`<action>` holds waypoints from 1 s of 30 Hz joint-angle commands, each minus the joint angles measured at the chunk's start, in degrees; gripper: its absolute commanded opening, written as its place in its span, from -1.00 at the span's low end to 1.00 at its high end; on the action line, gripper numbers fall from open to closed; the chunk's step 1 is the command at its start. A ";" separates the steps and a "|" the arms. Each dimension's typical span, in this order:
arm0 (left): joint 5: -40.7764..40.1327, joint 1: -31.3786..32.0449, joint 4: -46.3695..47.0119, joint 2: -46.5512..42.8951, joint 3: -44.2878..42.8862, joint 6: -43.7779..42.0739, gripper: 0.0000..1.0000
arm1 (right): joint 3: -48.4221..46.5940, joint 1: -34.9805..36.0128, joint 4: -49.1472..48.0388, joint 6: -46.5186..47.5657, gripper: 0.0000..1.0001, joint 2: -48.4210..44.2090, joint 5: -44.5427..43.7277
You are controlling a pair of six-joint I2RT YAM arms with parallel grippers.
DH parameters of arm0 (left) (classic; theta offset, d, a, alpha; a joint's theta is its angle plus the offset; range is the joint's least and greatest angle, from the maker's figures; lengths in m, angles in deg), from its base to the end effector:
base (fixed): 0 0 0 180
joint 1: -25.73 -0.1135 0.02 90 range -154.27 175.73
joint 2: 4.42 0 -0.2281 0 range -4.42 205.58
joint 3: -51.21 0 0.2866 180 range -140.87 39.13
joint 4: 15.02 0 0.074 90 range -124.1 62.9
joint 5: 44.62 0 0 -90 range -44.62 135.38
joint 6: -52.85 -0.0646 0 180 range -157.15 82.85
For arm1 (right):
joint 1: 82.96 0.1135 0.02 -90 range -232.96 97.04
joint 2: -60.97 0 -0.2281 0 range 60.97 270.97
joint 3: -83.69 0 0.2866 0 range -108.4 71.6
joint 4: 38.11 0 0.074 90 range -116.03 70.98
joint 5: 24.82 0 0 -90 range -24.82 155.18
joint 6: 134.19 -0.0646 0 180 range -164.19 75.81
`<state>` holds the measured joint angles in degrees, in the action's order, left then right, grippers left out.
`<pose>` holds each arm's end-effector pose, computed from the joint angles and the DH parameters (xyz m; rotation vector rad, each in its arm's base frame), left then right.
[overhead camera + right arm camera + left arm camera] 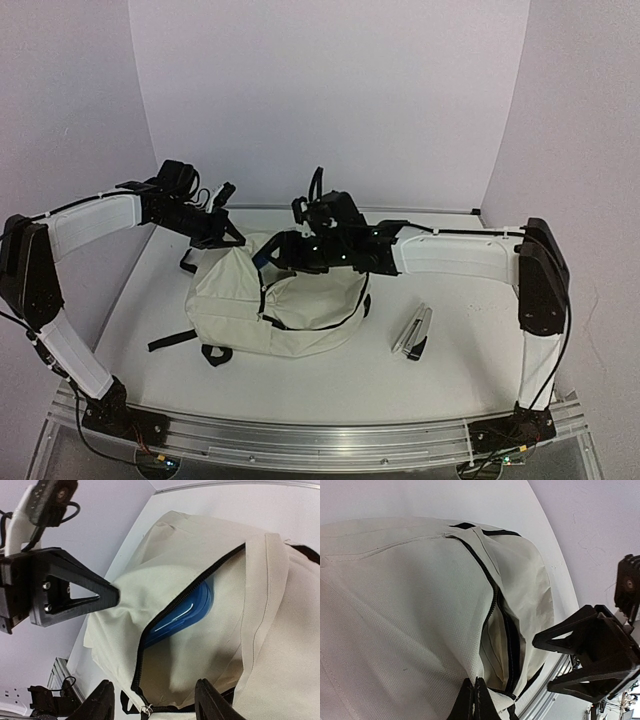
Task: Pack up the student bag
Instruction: Place the personal item in the student bag.
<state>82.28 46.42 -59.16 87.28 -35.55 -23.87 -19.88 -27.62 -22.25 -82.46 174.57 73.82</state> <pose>0.3555 -0.1757 0.2219 0.4616 2.4197 -1.0464 0.2864 0.4312 0.2124 -0.4345 2.1857 1.1313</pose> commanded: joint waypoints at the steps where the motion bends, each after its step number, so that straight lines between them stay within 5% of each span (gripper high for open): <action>1: 1.32 -0.61 3.27 -0.57 -2.87 -0.90 -1.00 | -4.53 0.32 0.01 -2.89 -0.07 5.12 0.40; 12: 3.34 -0.56 3.74 0.06 -2.76 -0.45 -1.00 | -10.97 -0.98 -0.38 -3.85 -0.48 13.16 -2.38; 30: 4.43 -0.47 4.04 0.95 -2.85 0.23 -1.00 | -17.18 -1.20 -12.03 4.07 -0.50 18.55 1.99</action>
<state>85.56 45.98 -58.57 88.64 -35.55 -23.68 -34.92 -28.80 -29.47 -81.22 194.05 75.07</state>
